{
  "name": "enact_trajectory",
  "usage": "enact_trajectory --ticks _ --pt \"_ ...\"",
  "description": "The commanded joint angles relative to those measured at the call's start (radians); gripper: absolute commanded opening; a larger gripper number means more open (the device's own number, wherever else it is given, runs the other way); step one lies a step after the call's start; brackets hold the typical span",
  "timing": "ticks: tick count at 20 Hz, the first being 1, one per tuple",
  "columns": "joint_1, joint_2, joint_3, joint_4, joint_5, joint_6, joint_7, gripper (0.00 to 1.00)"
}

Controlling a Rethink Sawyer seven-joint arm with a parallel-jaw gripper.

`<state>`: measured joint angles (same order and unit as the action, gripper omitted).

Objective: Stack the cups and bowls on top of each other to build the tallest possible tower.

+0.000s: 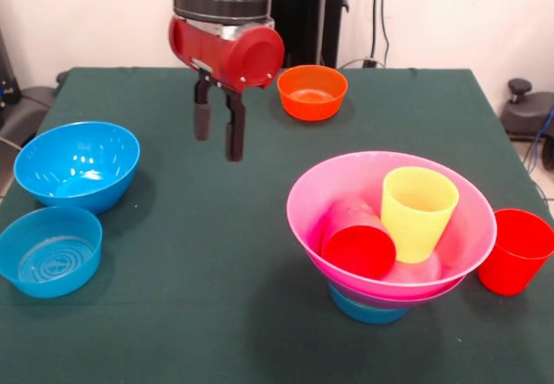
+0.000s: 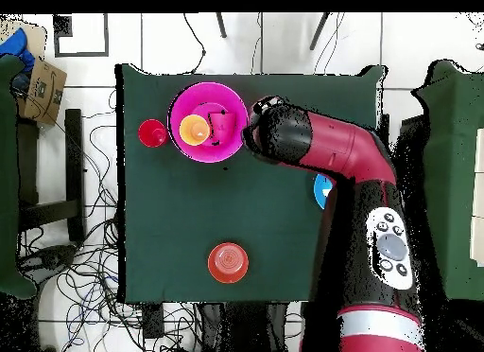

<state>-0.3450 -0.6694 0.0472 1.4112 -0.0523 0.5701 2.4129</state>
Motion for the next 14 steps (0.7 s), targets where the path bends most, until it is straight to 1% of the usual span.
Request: enact_trajectory --ticks 1,9,14 --pt "-0.043 -0.010 0.177 0.106 -0.107 0.072 -0.307 1.00" --pt "-0.115 -0.028 0.238 0.158 -0.145 0.076 -0.353 1.00" --pt "-0.174 -0.034 0.278 0.197 -0.189 0.063 -0.393 1.00"
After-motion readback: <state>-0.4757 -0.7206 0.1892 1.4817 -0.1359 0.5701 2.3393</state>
